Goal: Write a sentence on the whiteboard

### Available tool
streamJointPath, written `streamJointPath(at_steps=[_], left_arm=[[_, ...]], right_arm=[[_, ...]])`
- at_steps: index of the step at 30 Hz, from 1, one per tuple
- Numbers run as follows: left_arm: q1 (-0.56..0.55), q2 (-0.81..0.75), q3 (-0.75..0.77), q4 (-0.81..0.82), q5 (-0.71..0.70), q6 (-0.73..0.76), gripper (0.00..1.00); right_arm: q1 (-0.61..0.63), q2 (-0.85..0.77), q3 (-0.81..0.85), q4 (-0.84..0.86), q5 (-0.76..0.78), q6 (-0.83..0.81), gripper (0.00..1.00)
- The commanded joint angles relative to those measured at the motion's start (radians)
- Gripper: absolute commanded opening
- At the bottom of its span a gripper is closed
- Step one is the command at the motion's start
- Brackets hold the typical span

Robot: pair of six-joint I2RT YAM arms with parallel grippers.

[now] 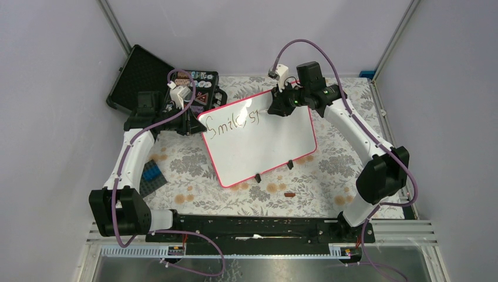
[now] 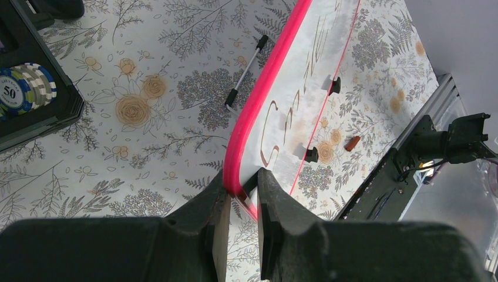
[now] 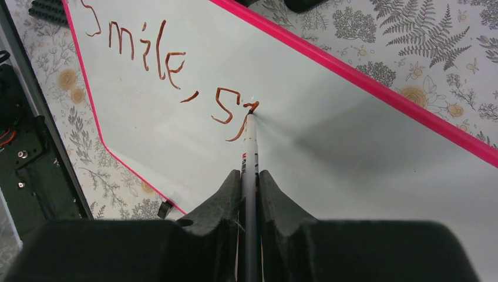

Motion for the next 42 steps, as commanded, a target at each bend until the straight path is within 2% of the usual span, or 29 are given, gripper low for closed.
streamJointPath(at_steps=[1,16,42], left_arm=[[-0.009,-0.028,0.004,0.058,-0.046,0.055,0.00],[-0.009,-0.027,0.005,0.057,-0.049,0.052,0.00],[-0.009,-0.023,0.010,0.057,-0.049,0.049,0.00]], right_arm=[[0.001,0.001,0.037,0.027,0.020,0.002,0.00],[-0.021,-0.012,0.032,0.027,0.062,0.008,0.00],[-0.025,-0.064,-0.076,0.025,0.032,-0.014,0.00]])
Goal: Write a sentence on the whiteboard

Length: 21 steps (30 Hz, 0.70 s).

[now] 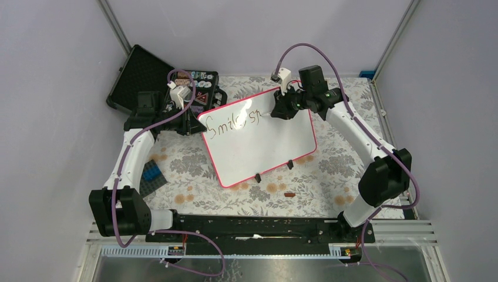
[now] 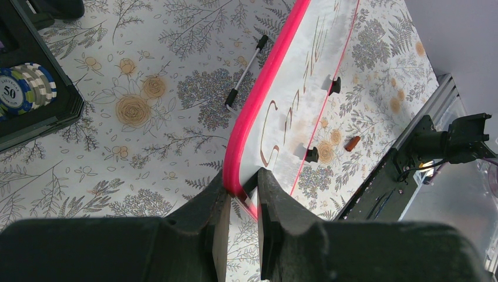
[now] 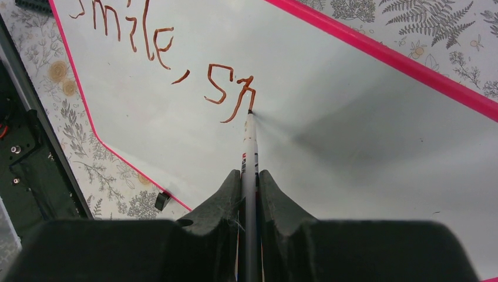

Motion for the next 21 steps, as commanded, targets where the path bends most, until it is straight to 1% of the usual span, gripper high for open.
streamJointPath(at_steps=[1,21], left_arm=[[-0.008,-0.023,0.010,0.058,-0.048,0.050,0.00],[-0.009,-0.024,0.008,0.058,-0.049,0.053,0.00]], right_arm=[[-0.008,-0.033,-0.018,0.018,0.007,-0.011,0.00],[0.032,0.005,0.042,0.020,-0.004,0.012,0.00]])
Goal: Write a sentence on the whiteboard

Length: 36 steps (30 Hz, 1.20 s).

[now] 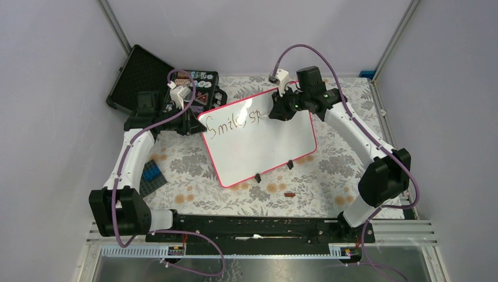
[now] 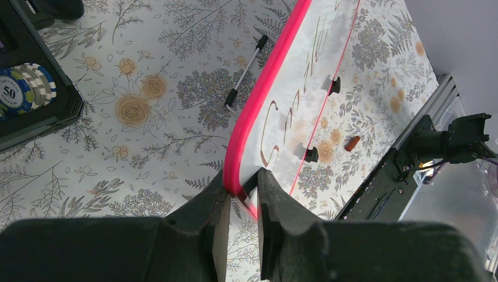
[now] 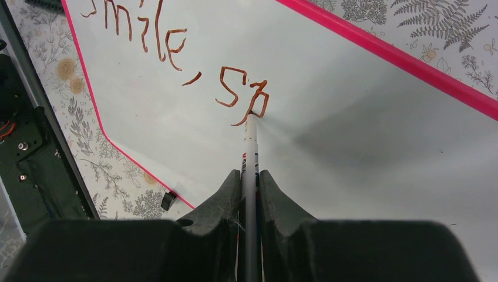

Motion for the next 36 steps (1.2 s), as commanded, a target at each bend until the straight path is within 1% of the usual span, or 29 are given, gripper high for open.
streamJointPath(at_steps=[1,8,14,26,36], left_arm=[[-0.009,-0.025,0.008,0.058,-0.049,0.052,0.00],[-0.009,-0.024,0.011,0.058,-0.051,0.052,0.00],[-0.009,-0.026,0.007,0.058,-0.052,0.052,0.00],[-0.008,-0.030,0.001,0.058,-0.067,0.060,0.00],[-0.008,-0.025,0.006,0.053,-0.083,0.063,0.00]], right_arm=[[0.012,0.006,0.052,0.019,0.004,0.007,0.00],[0.010,-0.006,0.064,0.017,0.013,0.004,0.00],[0.003,-0.052,0.077,-0.017,-0.029,-0.003,0.00],[-0.063,-0.084,0.071,-0.052,-0.103,-0.039,0.00],[-0.110,-0.063,0.083,-0.057,-0.149,-0.044,0.00]])
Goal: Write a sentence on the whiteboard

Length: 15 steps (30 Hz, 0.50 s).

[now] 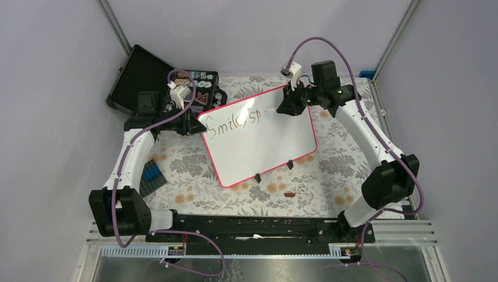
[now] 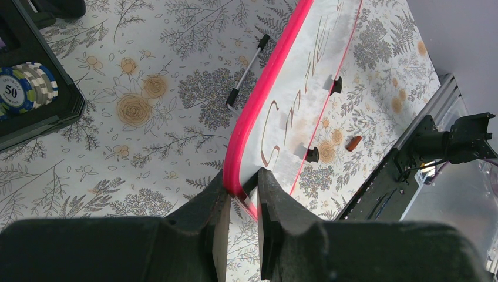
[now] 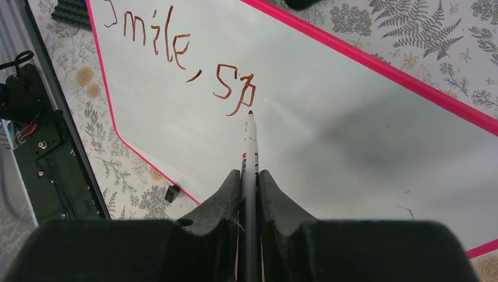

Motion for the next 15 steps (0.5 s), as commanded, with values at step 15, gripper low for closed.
streamJointPath(at_steps=[15], left_arm=[[-0.009,-0.019,0.006,0.052,-0.070,0.060,0.00]], right_arm=[[-0.005,-0.009,0.009,0.047,-0.047,-0.014,0.00]])
